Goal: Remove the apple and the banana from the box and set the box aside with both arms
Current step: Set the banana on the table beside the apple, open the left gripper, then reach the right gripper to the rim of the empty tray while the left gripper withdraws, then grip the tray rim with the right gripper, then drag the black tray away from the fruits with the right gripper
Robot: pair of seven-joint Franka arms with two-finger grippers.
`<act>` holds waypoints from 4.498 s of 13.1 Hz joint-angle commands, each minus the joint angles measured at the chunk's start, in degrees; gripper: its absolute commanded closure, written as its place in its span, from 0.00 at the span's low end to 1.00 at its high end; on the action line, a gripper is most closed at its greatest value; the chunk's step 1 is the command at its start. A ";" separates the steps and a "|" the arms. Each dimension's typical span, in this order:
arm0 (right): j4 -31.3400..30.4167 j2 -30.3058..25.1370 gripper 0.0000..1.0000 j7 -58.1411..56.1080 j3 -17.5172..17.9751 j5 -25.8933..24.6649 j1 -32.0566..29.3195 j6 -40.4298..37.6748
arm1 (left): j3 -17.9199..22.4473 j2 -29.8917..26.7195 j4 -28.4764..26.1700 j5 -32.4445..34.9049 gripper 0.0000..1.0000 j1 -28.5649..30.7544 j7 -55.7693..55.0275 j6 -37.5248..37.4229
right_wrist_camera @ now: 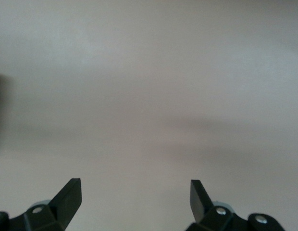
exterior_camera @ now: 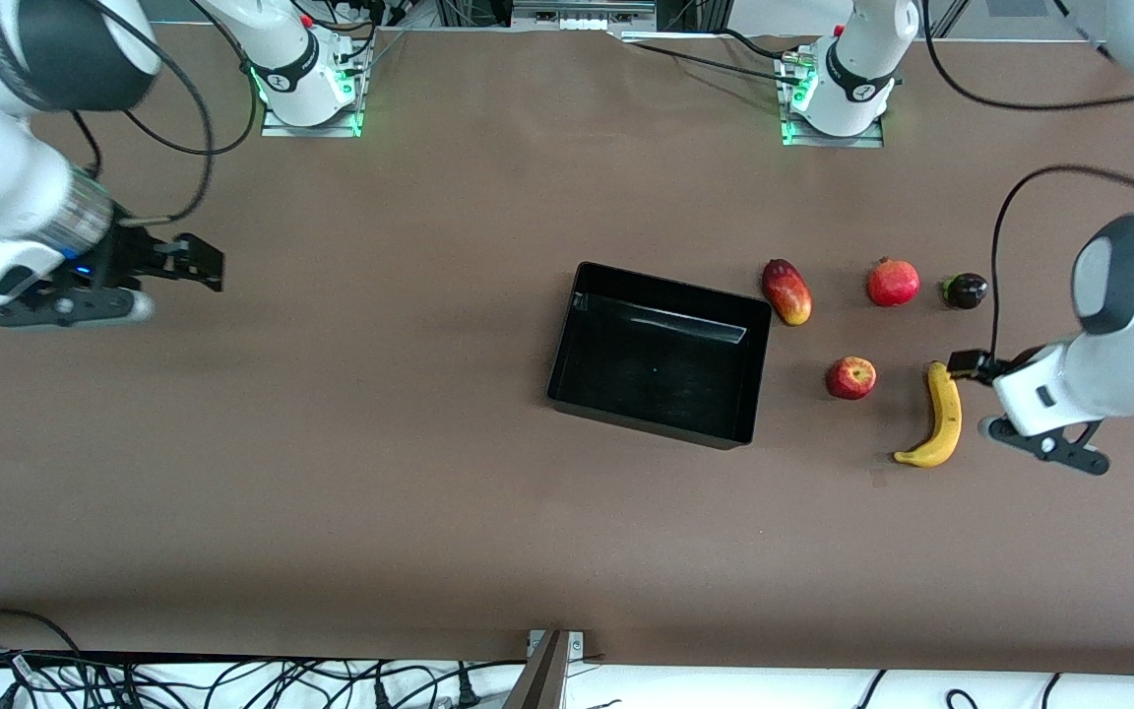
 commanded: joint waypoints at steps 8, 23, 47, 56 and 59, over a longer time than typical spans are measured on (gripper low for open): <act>0.55 16.80 0.00 43.90 -0.22 5.60 23.19 23.49 | 22.28 -24.25 -13.60 -15.78 0.00 -14.74 -15.63 2.52; 2.93 32.12 1.00 55.74 -0.31 9.82 34.29 39.71 | 21.67 -27.63 -17.77 -15.52 0.00 -14.84 -14.84 0.55; -34.31 8.29 1.00 -10.72 -26.94 10.96 17.15 39.48 | 17.72 -27.55 -14.18 -15.43 0.00 -14.49 -13.25 -3.67; -28.31 4.35 0.00 -10.37 -26.59 11.49 17.32 34.21 | 17.98 -27.46 -13.99 -13.32 0.00 -14.49 -13.08 -3.76; -14.88 3.73 0.00 -11.07 -26.77 10.44 17.32 17.26 | 17.98 -27.46 -13.91 -13.32 0.00 -14.40 -13.08 -3.76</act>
